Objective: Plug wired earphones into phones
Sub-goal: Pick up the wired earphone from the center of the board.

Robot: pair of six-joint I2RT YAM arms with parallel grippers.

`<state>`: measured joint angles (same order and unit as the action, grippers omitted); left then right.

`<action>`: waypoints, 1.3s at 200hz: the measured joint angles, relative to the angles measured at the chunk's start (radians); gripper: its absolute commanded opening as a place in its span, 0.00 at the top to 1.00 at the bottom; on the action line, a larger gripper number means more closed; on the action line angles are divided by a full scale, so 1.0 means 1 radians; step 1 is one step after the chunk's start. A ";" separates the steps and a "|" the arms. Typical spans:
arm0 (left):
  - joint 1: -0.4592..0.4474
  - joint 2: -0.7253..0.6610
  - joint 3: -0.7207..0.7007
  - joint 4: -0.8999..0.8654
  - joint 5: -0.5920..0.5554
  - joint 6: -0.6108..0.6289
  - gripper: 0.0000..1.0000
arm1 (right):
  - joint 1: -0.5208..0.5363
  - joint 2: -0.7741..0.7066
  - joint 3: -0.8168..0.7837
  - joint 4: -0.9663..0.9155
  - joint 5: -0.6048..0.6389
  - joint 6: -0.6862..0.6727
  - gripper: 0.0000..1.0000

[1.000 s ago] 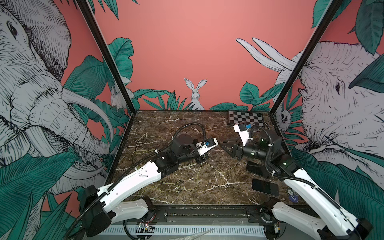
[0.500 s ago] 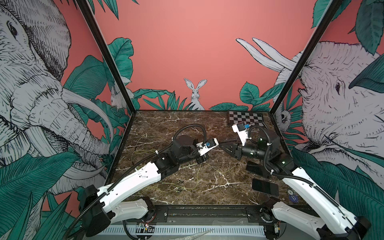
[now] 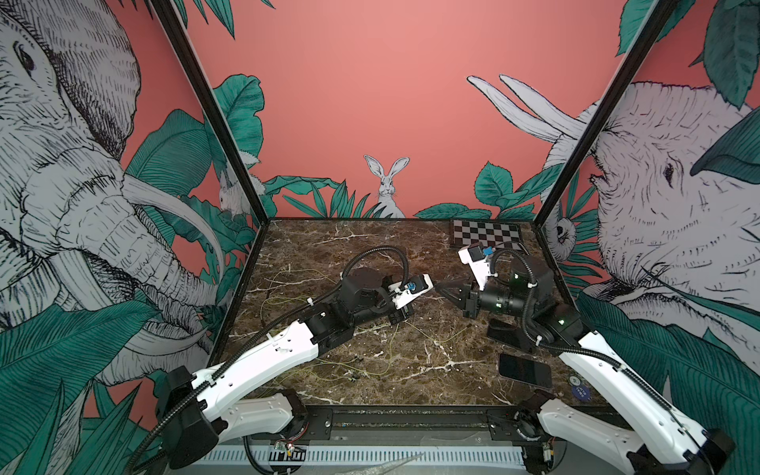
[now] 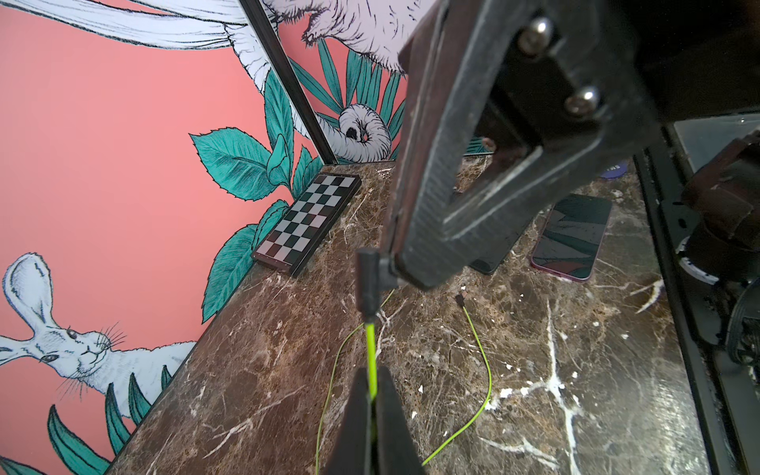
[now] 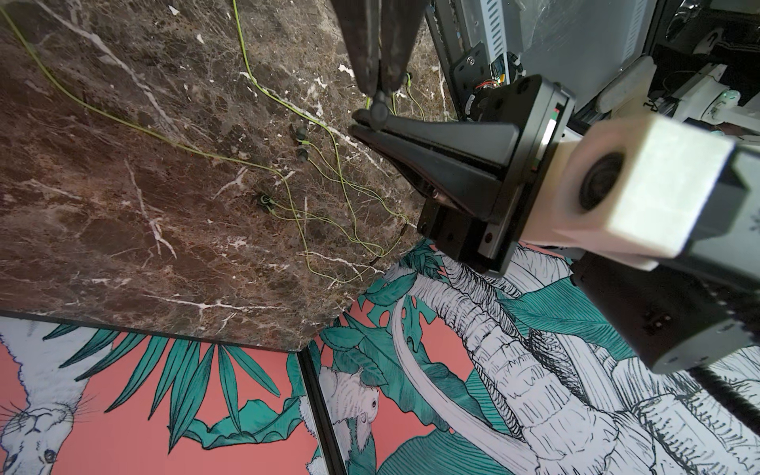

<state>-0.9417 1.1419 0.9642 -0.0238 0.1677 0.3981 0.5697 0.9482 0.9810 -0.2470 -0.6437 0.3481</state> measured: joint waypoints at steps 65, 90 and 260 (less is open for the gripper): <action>0.000 -0.033 0.000 -0.016 0.075 -0.020 0.47 | 0.000 -0.094 -0.046 -0.014 0.014 -0.130 1.00; 0.000 -0.029 0.026 -0.057 0.141 -0.041 0.52 | 0.000 -0.176 -0.103 -0.039 0.026 -0.302 1.00; -0.060 0.072 0.131 -0.158 0.269 -0.045 0.77 | 0.000 -0.180 -0.066 -0.232 -0.011 -0.854 1.00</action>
<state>-1.0012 1.2137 1.0954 -0.1818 0.4366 0.3527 0.5697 0.7681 0.9154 -0.4793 -0.6548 -0.5056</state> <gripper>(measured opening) 0.229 0.046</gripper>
